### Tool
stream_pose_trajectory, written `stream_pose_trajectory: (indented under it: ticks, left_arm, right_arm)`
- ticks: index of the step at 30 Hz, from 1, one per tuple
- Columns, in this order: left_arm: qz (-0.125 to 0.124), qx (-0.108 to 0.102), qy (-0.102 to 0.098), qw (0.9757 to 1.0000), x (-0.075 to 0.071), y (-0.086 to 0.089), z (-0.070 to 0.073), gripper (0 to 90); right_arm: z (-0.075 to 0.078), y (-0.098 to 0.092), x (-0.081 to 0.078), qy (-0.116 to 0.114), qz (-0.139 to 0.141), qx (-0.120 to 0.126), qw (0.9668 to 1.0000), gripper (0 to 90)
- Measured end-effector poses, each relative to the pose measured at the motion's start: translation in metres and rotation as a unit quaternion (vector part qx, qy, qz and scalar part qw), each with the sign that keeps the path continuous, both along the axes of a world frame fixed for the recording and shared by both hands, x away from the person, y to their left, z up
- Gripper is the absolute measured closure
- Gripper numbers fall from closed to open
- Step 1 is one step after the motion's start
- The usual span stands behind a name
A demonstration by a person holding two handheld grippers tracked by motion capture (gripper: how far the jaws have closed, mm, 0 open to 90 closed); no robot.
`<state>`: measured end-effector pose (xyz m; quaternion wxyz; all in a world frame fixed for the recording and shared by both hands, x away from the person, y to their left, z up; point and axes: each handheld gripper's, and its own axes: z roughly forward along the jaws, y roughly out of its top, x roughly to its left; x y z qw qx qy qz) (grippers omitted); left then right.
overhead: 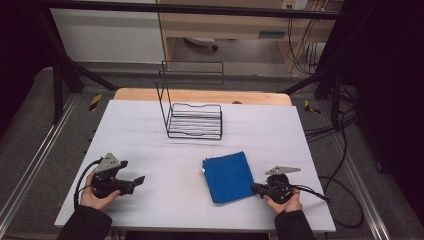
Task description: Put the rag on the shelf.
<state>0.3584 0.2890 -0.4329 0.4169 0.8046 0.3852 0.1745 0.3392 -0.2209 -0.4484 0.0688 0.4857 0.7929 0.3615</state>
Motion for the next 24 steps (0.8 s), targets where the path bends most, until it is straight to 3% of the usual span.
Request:
stream_pose_trajectory:
  ticks: [4, 10, 16, 18, 21, 24]
  left_arm:
    - [0.0, 0.0, 0.0, 1.0, 0.0, 0.0, 0.0, 10.4]
    - [-0.001, 0.0, 0.001, 1.0, 0.001, 0.0, -0.001, 10.4]
    - [-0.002, 0.002, 0.002, 1.0, 0.001, -0.001, -0.001, 10.4]
    - [-0.002, 0.003, 0.001, 1.0, 0.001, -0.001, -0.001, 10.4]
    - [-0.002, 0.004, 0.001, 1.0, 0.001, -0.001, -0.001, 10.4]
    - [-0.003, 0.004, 0.001, 1.0, 0.0, -0.001, -0.001, 10.4]
  right_arm:
    - [0.006, -0.003, 0.005, 0.002, -0.002, -0.004, 1.0, 87.7]
    - [0.021, -0.008, 0.023, -0.035, 0.013, -0.046, 0.9982, 87.5]
    - [0.023, -0.009, 0.05, -0.077, 0.047, -0.104, 0.9904, 86.8]
    - [0.023, -0.01, 0.06, -0.084, 0.052, -0.112, 0.9887, 86.7]
    - [0.019, -0.013, 0.072, -0.081, 0.047, -0.115, 0.989, 86.3]
    - [0.016, -0.014, 0.074, -0.076, 0.034, -0.113, 0.99, 79.7]
